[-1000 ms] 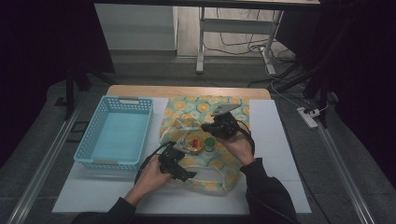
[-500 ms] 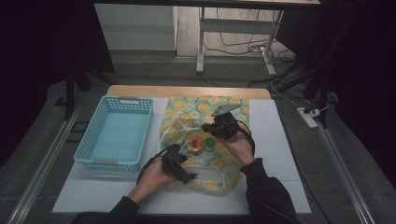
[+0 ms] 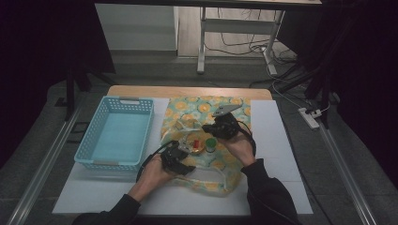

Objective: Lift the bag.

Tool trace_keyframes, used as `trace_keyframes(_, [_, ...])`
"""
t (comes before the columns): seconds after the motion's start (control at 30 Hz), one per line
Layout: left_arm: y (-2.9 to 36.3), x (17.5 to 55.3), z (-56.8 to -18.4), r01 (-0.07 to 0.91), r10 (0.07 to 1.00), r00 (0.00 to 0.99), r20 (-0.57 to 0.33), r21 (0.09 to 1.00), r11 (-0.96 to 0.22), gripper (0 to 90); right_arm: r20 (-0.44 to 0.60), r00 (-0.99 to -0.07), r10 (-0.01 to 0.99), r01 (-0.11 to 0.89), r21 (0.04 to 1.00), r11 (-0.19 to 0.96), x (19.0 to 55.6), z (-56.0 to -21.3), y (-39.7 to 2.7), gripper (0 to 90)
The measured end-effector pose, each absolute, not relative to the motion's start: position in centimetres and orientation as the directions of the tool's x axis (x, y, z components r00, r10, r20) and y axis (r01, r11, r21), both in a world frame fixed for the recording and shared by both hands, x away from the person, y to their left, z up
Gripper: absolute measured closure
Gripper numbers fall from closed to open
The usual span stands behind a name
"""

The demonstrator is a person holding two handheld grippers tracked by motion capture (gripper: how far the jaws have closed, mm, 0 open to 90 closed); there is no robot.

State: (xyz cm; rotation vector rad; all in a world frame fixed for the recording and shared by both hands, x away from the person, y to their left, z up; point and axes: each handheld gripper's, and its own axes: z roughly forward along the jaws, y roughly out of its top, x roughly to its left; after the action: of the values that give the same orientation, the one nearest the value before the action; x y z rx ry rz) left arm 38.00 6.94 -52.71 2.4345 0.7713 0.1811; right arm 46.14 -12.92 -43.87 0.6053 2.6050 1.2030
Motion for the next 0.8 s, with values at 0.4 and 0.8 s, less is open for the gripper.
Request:
trace_keyframes(0.4, [7.1,38.9,-52.3,0.523,0.590,0.805,-0.062,0.545,-0.656,72.3,-0.017,-0.895,0.445,0.278,0.759,0.588,46.1,-44.0,-12.8,90.0])
trace_keyframes(0.8, [6.7,38.8,-52.1,0.535,0.613,0.789,-0.047,0.543,-0.647,89.7,-0.011,-0.895,0.445,0.283,0.758,0.587,46.3,-44.1,-12.9,90.0])
